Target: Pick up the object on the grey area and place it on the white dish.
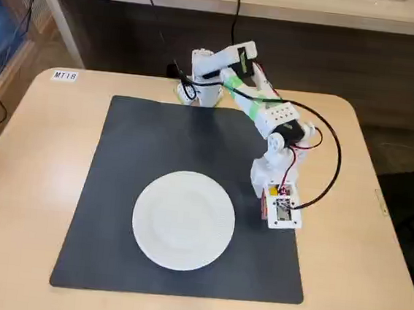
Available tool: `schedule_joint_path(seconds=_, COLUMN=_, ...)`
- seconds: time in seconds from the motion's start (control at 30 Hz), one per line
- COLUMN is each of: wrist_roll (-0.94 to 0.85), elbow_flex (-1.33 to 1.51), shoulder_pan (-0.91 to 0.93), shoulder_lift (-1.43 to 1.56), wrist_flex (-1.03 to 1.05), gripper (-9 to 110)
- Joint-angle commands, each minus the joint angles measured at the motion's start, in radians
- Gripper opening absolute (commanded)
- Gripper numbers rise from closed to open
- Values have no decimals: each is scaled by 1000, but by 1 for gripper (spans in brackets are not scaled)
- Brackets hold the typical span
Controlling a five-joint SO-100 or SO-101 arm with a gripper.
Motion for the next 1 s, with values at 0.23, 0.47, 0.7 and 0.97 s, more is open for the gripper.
schedule_joint_path(seconds=0.23, wrist_roll=-6, elbow_flex=-83, shoulder_pan=11, shoulder_lift=-3, wrist_flex=12, gripper=27)
schedule_joint_path(seconds=0.47, wrist_roll=-6, elbow_flex=-95, shoulder_pan=15, shoulder_lift=-3, wrist_flex=21, gripper=22)
schedule_joint_path(seconds=0.7, wrist_roll=-6, elbow_flex=-133, shoulder_pan=21, shoulder_lift=-3, wrist_flex=54, gripper=22)
schedule_joint_path(seconds=0.97, wrist_roll=-9, elbow_flex=-295, shoulder_pan=58, shoulder_lift=-3, wrist_flex=147, gripper=20)
